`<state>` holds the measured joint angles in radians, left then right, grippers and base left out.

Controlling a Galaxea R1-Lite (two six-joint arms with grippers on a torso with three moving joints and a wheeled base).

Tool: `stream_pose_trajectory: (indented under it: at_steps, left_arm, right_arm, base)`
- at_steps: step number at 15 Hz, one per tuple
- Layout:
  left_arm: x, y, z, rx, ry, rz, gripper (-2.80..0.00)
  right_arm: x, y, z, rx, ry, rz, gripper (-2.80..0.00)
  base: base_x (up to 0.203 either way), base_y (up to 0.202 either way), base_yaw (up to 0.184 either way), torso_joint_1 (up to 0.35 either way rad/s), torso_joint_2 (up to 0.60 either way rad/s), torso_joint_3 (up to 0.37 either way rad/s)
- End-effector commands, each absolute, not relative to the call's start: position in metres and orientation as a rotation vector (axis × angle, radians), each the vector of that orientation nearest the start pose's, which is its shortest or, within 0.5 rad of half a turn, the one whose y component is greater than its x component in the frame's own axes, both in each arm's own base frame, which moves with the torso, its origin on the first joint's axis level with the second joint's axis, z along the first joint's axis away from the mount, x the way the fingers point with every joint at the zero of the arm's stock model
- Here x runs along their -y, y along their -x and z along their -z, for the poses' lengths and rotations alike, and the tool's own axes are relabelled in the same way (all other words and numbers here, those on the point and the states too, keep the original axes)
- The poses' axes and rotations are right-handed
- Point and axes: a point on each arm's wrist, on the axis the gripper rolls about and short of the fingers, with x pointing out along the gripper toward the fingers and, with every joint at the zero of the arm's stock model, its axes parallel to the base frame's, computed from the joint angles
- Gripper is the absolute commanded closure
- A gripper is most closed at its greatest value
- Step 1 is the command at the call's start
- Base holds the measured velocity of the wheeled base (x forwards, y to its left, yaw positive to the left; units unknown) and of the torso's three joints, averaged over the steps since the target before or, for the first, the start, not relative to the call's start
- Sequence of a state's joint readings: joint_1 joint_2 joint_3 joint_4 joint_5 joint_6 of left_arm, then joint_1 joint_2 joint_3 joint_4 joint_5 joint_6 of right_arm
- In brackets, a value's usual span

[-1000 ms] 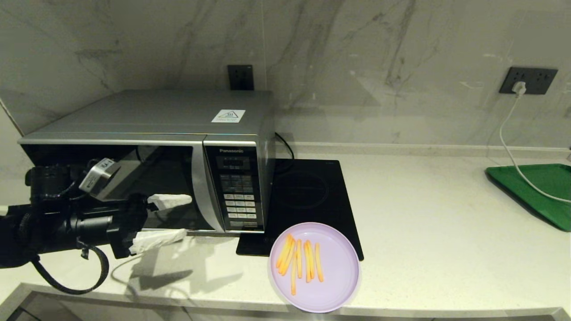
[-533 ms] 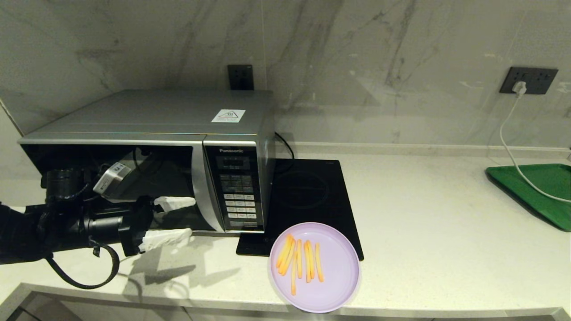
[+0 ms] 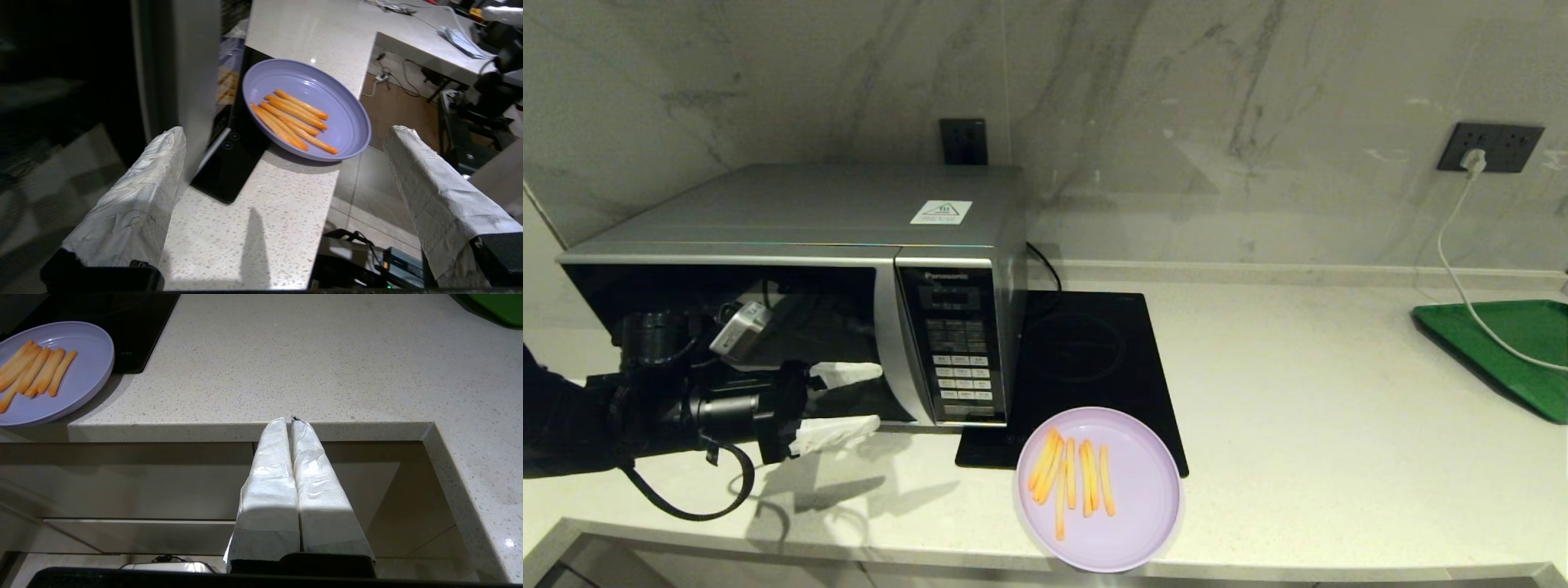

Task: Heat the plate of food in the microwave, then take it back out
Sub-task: Open the microwave oven

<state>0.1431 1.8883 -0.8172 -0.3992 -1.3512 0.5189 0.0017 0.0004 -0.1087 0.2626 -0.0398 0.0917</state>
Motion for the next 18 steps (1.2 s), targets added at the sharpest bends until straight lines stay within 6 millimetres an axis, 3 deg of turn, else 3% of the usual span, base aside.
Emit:
stream_pose_trajectory:
  at_steps: [1, 6, 12, 18]
  left_arm:
    - [-0.027, -0.309, -0.117, -0.196, 0.035, 1.231, -2.80]
    - [-0.033, -0.309, -0.118, -0.193, 0.035, 1.212, -2.80]
    - [-0.002, -0.317, -0.114, -0.208, 0.031, 1.305, -2.80]
    - [0.002, -0.324, -0.107, -0.227, 0.033, 1.308, -2.80]
  right_arm:
    - [0.001, 0.033, -0.078, -0.153, -0.089, 0.045, 0.00]
    - [0.001, 0.033, -0.078, -0.153, -0.089, 0.045, 0.00]
    - [0.001, 0.033, -0.078, -0.153, -0.089, 0.045, 0.00]
    - [0.001, 0.033, -0.078, -0.153, -0.090, 0.045, 0.00]
  base:
    - [0.000, 0.000, 0.000, 0.000, 0.00, 0.000]
    - [0.000, 0.000, 0.000, 0.000, 0.00, 0.000]
    - [0.000, 0.000, 0.000, 0.000, 0.00, 0.000]
    - [0.000, 0.000, 0.000, 0.000, 0.00, 0.000]
